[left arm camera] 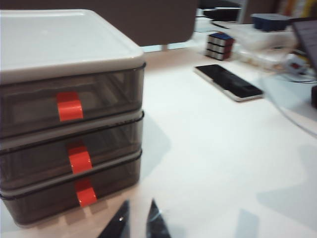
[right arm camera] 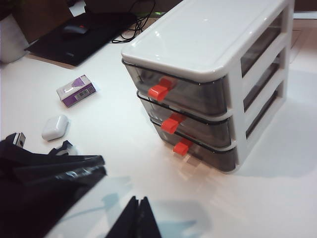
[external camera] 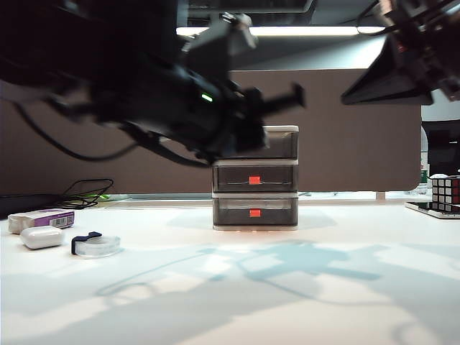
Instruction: Open the second layer of the drawer on the table, pick up the transparent tape on the table and put it in, and finally close the drawer.
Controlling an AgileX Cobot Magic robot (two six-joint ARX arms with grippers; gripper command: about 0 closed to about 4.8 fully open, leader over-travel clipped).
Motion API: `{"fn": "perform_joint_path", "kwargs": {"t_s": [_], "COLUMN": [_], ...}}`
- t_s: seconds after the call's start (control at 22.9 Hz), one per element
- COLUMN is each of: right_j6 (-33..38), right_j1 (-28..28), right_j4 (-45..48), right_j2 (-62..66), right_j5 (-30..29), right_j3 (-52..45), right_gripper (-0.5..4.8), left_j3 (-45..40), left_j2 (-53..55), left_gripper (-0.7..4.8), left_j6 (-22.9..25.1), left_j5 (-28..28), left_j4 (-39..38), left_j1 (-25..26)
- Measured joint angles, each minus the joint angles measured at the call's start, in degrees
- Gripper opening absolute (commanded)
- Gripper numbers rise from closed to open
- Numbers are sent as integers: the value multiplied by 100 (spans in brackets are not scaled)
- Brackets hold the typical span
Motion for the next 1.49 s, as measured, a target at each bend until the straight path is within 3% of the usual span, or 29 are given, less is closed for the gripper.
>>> {"fn": "perform_joint_path", "kwargs": {"t_s": [0.13,0.35,0.48,0.66,0.92,1.49], "right_j6": [-149,-437,-903,-1014,-734,-695], "right_j1": [0,-4,-116,-573,-1134,-1001], "right_j4": [13,184,599,1180,1803,2177], "right_j2": [492,708,1003,1565,2144,2214], "right_j5": [-205,-271,-1123,-2162,-2979,-3161], "right_j3": [306,334,350,393,601,669], "right_gripper": [-5,-5,-5,-5,-5,-5], "left_j3": [352,492,758,1128,1403,2065], "left_j2": [824,1650,1954,2090,2212,2472], "left_gripper": [189,192,192,192,192,192], "left_j6": [0,-83,-149,-146,-175,-179], "left_j5": [-614,-894,-1377,-1427,-1585,-1718], "left_j4": [341,1187,1419,1421,1451,761], "left_j1": [-52,-48,-48,-46,140,297]}}
